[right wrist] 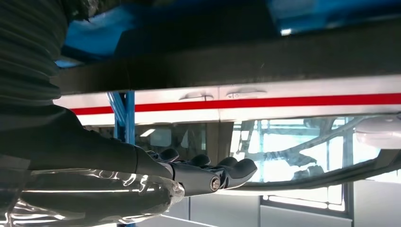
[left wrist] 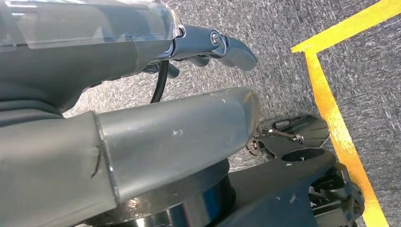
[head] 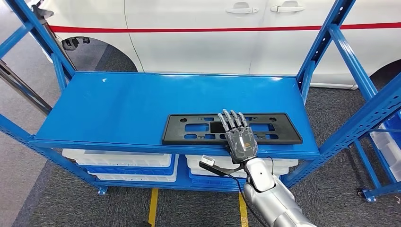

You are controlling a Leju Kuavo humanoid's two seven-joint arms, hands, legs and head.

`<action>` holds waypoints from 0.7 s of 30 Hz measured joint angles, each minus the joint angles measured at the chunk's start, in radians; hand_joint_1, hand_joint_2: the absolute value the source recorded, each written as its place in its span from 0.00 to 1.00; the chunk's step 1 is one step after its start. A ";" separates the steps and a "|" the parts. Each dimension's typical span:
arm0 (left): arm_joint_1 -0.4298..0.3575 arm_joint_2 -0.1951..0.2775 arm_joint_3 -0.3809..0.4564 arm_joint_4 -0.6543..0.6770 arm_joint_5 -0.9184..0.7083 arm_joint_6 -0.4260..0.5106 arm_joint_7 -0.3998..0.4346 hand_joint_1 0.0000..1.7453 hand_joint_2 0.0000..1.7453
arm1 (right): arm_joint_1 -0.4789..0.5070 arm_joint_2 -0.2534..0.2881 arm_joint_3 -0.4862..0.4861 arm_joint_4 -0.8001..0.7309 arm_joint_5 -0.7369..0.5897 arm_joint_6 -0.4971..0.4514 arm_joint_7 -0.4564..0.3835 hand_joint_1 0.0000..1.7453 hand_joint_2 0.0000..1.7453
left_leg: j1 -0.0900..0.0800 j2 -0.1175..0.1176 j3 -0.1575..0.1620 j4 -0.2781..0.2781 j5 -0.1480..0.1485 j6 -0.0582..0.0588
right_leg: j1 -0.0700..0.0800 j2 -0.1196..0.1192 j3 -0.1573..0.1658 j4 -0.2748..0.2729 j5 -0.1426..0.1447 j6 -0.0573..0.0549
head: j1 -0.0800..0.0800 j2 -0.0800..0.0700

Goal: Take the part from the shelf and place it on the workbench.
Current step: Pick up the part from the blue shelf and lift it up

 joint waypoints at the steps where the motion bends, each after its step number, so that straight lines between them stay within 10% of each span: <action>1: 0.000 0.000 0.001 0.000 0.000 0.000 0.000 0.00 0.00 | 0.001 0.002 0.003 0.003 -0.004 0.000 0.000 0.99 1.00 | 0.000 0.000 0.000 0.000 0.000 0.000 | 0.000 0.000 0.000 0.000 0.000 0.000 | 0.000 0.000; 21: 0.002 0.000 0.024 0.000 0.020 -0.004 -0.004 0.00 0.00 | 0.010 0.012 0.023 0.048 -0.122 -0.002 -0.003 1.00 1.00 | 0.000 -0.001 -0.001 0.002 -0.001 0.000 | 0.000 -0.001 -0.001 -0.002 0.000 0.000 | 0.000 0.000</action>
